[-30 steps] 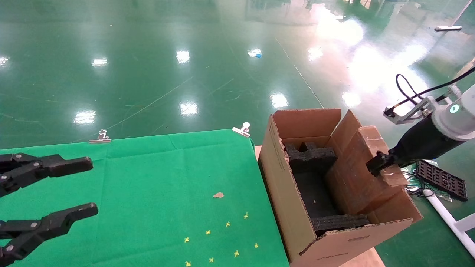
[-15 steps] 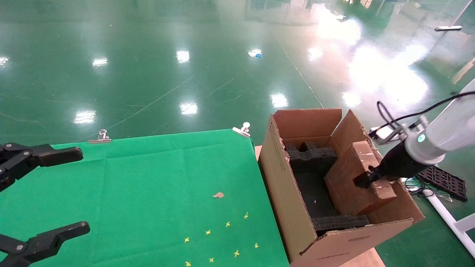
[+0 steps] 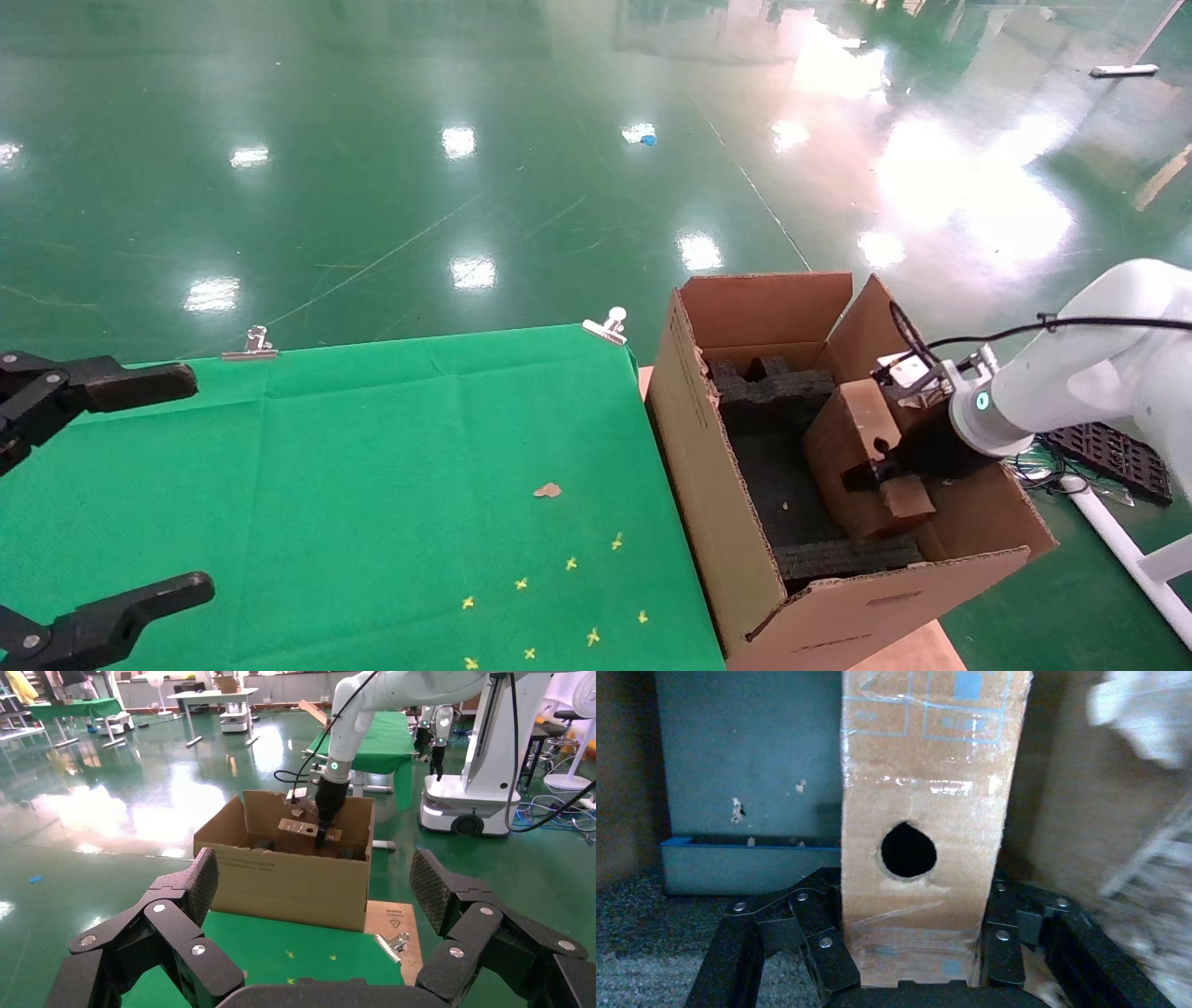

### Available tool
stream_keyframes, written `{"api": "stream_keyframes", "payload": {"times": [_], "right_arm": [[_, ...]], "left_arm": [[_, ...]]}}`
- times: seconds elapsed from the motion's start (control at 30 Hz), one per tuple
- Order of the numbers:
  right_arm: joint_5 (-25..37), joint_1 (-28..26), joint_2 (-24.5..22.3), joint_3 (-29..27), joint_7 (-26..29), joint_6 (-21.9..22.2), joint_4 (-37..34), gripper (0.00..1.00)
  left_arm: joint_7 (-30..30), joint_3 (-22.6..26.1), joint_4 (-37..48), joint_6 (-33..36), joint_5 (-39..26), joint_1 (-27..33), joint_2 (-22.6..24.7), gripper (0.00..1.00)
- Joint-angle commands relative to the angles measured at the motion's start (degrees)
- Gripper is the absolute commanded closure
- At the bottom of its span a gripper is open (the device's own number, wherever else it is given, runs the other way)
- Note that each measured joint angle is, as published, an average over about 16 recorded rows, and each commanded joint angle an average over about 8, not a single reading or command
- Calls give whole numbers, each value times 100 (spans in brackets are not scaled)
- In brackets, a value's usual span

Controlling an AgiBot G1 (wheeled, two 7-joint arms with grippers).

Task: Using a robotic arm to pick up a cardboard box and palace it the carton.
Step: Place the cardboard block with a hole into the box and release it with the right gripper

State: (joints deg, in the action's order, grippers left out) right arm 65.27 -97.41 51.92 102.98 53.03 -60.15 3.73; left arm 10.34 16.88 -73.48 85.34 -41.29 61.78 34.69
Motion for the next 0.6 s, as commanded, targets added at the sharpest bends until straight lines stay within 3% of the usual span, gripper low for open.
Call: {"api": "stream_keyframes", "payload": {"times": [0.03, 0.2, 0.23, 0.6], "right_arm": [[-96, 129, 24, -66, -117, 107, 5, 69], [-60, 232, 121, -39, -101, 108, -150, 7], [-46, 235, 140, -29, -82, 100, -181, 0], [30, 130, 197, 24, -69, -66, -313, 0]], "left_arm": [[0, 1, 0, 0, 0, 0, 0, 0], [-1, 2, 0, -1, 2, 0, -1, 0], [-1, 3, 0, -1, 2, 1, -1, 0], [-3, 6, 0, -3, 4, 1, -3, 0]]}}
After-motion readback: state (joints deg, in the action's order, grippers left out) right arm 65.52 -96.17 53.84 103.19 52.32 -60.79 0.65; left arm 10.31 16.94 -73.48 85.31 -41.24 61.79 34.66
